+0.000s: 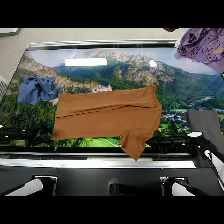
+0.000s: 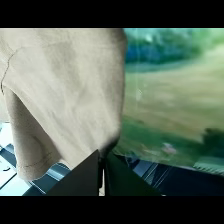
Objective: Fold the clothes and pants, and hang the long-sleeved shirts on hangers.
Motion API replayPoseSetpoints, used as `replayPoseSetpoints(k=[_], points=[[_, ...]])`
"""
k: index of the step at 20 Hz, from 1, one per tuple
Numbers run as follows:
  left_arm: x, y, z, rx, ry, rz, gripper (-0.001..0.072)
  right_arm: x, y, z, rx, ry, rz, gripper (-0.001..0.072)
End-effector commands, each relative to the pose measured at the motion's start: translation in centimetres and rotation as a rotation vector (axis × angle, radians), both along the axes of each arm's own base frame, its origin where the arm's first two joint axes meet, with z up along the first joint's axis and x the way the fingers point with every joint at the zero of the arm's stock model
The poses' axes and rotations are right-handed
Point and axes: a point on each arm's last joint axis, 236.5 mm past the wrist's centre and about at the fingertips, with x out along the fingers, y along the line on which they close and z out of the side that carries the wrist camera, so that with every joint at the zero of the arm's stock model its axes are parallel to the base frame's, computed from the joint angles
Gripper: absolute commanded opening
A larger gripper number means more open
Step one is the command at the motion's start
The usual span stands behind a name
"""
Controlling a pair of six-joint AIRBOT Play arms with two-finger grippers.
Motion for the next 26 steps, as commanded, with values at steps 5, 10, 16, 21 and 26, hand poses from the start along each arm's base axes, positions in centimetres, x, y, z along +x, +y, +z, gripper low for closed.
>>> replayPoseSetpoints(k=[5,10,16,21,26], points=[[-0.2,-1.9,-2.1,-0.036,0.054,-0.046,0.0586,0.6,0.0,0.1,0.005,-0.011,-0.026,0.0029],[0.2,-2.1,-3.1,-0.019,0.074,-0.029,0.0441,0.8,0.0,0.7,0.002,-0.031,-0.022,0.0029],[-0.1,-2.4,-4.1,-0.029,0.103,-0.036,0.0153,1.4,-0.2,2.1,-0.018,-0.096,-0.015,0.0029],[-0.1,-2.5,-3.4,-0.028,0.084,-0.053,0.0015,1.0,0.3,3.0,0.003,-0.105,0.007,0.0028],[-0.4,-1.8,1.9,0.078,-0.034,-0.092,0.0013,-1.4,-0.1,6.6,-0.075,-0.16,0.083,0.0028]])
